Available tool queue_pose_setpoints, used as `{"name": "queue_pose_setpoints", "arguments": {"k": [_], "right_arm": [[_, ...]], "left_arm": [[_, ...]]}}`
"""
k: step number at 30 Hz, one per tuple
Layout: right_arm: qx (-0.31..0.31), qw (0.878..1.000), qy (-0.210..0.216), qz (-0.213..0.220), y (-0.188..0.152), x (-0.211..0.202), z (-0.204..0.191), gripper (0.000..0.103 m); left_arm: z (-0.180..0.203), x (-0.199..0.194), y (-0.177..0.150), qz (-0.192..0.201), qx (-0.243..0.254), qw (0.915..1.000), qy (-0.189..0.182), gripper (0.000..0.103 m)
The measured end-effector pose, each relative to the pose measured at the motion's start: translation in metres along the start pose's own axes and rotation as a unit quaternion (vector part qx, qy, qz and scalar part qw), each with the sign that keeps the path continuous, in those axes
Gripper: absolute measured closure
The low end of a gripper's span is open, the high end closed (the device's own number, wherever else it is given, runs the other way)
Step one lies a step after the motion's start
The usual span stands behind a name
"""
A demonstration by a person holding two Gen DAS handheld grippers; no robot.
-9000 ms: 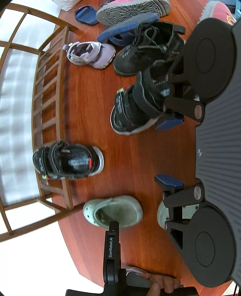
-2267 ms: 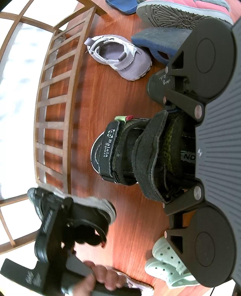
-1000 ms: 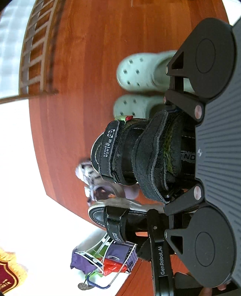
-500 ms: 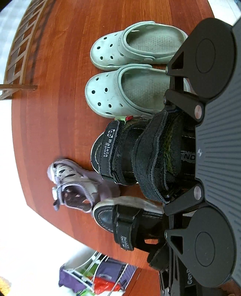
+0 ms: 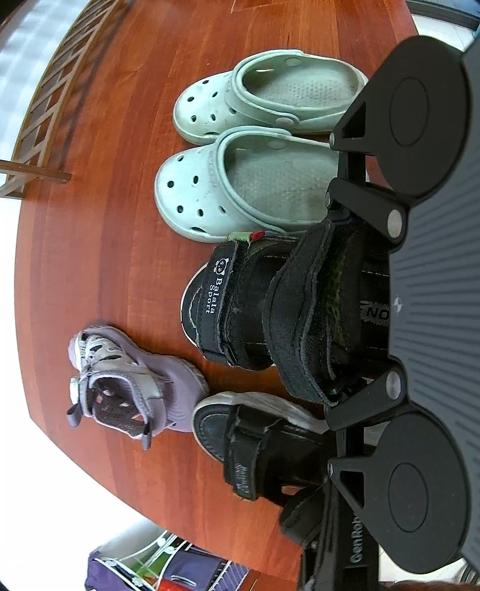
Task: Organize scattered shoes
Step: 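Lower the black sandals side by side beside the clogs with both tools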
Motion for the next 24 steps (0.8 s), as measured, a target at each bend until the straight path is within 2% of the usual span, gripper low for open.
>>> {"name": "queue_pose_setpoints", "arguments": {"k": [7, 16, 24], "right_arm": [[0.004, 1.0, -0.005, 0.001, 0.002, 0.0, 0.0, 0.029], [0.012, 1.0, -0.009, 0.0, 0.012, 0.006, -0.001, 0.029], [0.013, 1.0, -0.01, -0.001, 0.022, 0.014, -0.005, 0.029]], "left_arm": [[-0.001, 0.002, 0.01, 0.0, 0.008, 1.0, 0.001, 0.036], [0.0, 0.002, 0.032, 0.033, 0.007, 0.9994, 0.003, 0.037], [0.007, 0.006, 0.043, 0.036, 0.018, 0.9992, -0.003, 0.037]]}}
Point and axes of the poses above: each gripper's, at about its wrist camera, not at the fingertips, and x roughly the way its jaws point, z to its right, y to its top, the point moved 5 cm from there along x, roughly the way its jaws point, and after that the axes turned 2 degrees about -y, right-handed, at the moved point
